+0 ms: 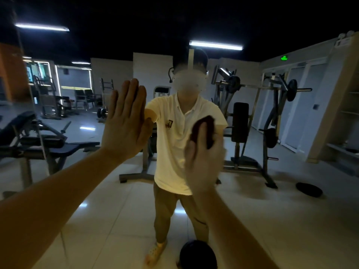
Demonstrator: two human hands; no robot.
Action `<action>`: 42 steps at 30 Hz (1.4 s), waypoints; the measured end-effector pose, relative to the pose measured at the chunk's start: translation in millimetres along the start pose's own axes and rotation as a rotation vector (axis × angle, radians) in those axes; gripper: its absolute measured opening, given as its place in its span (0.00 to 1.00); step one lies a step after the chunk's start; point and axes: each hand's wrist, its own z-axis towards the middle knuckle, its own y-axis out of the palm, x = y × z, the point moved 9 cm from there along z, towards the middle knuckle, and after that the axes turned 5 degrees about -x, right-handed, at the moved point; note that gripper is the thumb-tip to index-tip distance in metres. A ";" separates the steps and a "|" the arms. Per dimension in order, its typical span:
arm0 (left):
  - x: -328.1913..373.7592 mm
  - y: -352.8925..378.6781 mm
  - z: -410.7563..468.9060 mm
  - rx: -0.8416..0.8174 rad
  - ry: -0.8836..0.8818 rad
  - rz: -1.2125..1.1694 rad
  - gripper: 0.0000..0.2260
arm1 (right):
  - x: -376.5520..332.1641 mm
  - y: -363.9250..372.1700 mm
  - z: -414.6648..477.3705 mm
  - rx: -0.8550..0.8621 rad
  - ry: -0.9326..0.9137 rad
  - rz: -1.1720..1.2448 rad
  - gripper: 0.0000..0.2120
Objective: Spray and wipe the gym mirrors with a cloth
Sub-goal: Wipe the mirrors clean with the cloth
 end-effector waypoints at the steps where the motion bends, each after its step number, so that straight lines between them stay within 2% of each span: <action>1: 0.7 -2.3 0.6 -0.004 0.007 -0.015 0.33 | -16.7 8.0 -7.6 0.001 -0.023 0.064 0.13; 2: 0.6 -5.4 0.2 -0.016 0.017 -0.027 0.33 | -30.6 25.7 -19.7 -0.080 -0.007 0.078 0.15; 4: -0.9 -13.4 -3.1 -0.042 0.058 -0.045 0.33 | -66.2 75.4 -60.5 -0.278 -0.143 0.010 0.20; 6: -2.3 -22.4 -14.7 -0.055 0.093 -0.056 0.32 | -66.5 96.6 -78.0 -0.324 -0.257 -0.052 0.22; 9: -7.2 -26.7 -50.6 -0.096 0.055 -0.072 0.38 | -46.6 74.1 -65.7 -0.301 -0.433 -0.119 0.19; 11: -16.8 -21.3 -77.3 -0.136 0.003 -0.067 0.43 | -10.4 50.0 -48.7 -0.357 -0.364 -0.209 0.21; 13: -32.0 -15.1 -97.5 -0.160 -0.049 -0.062 0.50 | 44.3 19.0 -29.7 -0.422 -0.174 -0.277 0.22; 17: -54.7 5.5 -121.1 -0.247 -0.087 -0.024 0.59 | 114.9 -35.4 -21.4 -0.199 0.181 -0.400 0.28; 19: -58.5 14.9 -123.3 -0.274 -0.071 -0.025 0.59 | 110.5 -22.8 -35.2 -0.160 0.275 -0.407 0.27; 23: -59.1 19.6 -123.4 -0.282 -0.073 -0.039 0.59 | 50.7 22.2 -69.2 -0.151 0.323 -0.333 0.28; 25: -56.9 17.2 -123.9 -0.275 -0.082 -0.054 0.61 | 16.1 43.5 -88.0 -0.179 0.284 -0.266 0.28; 29: -55.5 14.2 -123.3 -0.324 -0.105 -0.043 0.65 | -38.4 89.3 -123.5 -0.355 0.143 -0.153 0.33; 33: -54.8 12.8 -124.8 -0.349 -0.099 -0.020 0.63 | -87.1 106.9 -149.1 -0.479 -0.057 -0.150 0.35; 38: -56.5 13.0 -124.8 -0.365 -0.097 -0.007 0.64 | -67.8 114.6 -152.3 -0.589 -0.285 -0.170 0.36; 42: -55.2 12.9 -124.4 -0.356 -0.099 -0.007 0.59 | -19.2 74.3 -129.3 -0.519 -0.321 -0.197 0.31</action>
